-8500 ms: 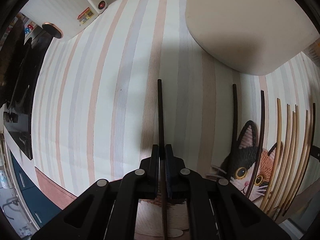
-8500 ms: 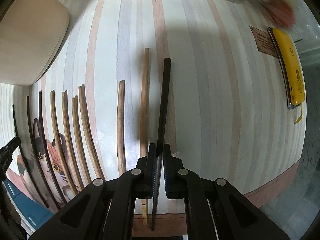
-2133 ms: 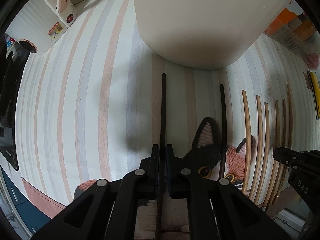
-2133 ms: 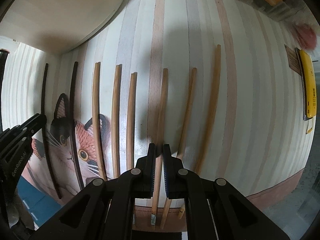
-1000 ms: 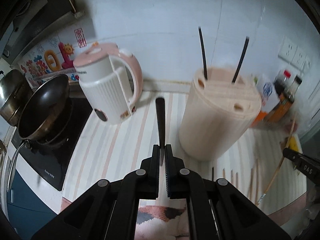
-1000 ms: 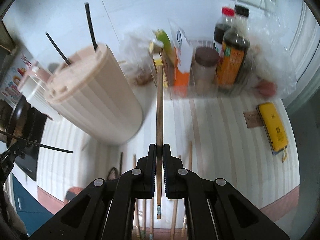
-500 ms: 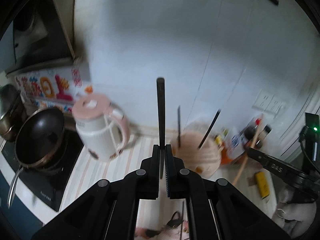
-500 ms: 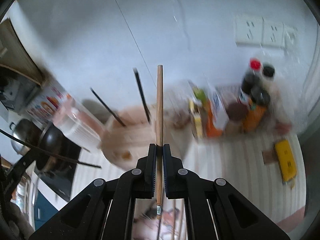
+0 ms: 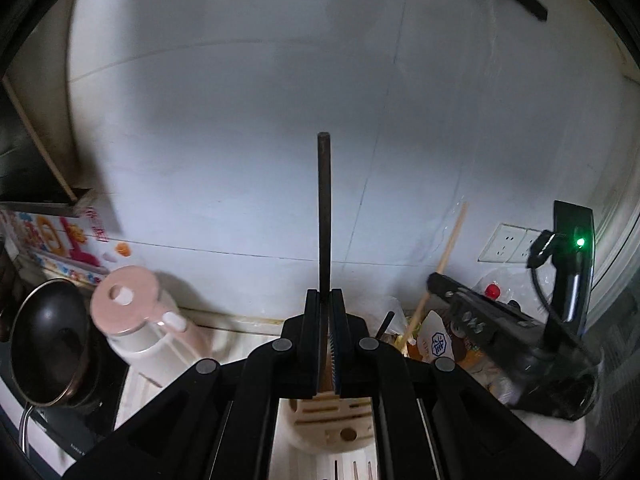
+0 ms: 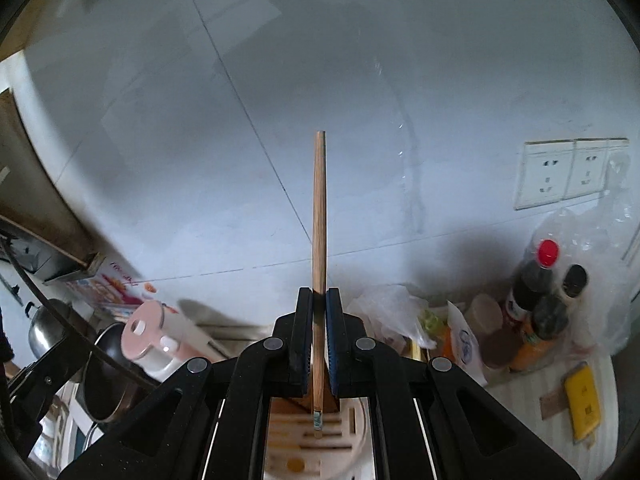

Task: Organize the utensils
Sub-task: 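Insert both chopsticks into the beige holder and open both tools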

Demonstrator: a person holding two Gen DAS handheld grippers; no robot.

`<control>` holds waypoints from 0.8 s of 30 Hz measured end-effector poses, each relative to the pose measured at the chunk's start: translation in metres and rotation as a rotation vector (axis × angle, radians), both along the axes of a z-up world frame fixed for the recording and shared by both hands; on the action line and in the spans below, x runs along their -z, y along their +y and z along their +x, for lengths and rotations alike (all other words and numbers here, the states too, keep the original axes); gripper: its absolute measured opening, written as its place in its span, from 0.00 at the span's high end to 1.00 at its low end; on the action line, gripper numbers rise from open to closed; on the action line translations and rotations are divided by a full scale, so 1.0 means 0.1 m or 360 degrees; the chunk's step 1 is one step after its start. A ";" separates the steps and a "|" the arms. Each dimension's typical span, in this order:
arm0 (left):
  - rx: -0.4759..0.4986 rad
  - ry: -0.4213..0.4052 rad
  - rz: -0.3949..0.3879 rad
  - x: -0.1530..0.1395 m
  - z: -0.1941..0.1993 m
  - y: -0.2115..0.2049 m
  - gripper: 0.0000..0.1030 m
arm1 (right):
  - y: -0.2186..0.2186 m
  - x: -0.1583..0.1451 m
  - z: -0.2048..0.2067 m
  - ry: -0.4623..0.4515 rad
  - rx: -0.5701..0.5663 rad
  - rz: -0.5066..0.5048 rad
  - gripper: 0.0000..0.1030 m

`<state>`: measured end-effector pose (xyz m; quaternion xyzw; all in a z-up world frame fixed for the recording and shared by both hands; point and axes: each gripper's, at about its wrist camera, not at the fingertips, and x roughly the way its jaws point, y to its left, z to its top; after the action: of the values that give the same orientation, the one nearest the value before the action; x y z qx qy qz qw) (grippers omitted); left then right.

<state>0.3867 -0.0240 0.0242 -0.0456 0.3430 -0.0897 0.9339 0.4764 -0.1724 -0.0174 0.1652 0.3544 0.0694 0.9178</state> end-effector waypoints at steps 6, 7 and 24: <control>0.0048 0.0120 0.0033 0.33 0.27 -0.12 0.98 | 0.08 0.25 0.23 0.0004 0.0004 -0.0014 0.94; 0.0055 0.0139 0.0034 0.38 0.30 -0.13 0.98 | 0.08 0.28 0.24 0.0001 0.0006 -0.0024 0.94; 0.0025 0.0345 0.0009 0.56 0.24 -0.09 0.93 | 0.09 0.47 0.18 0.0001 -0.0084 -0.0061 0.93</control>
<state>0.4106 -0.0331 -0.0321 -0.0497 0.4428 -0.0906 0.8907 0.4944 -0.1638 -0.0641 0.1383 0.3603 0.0869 0.9184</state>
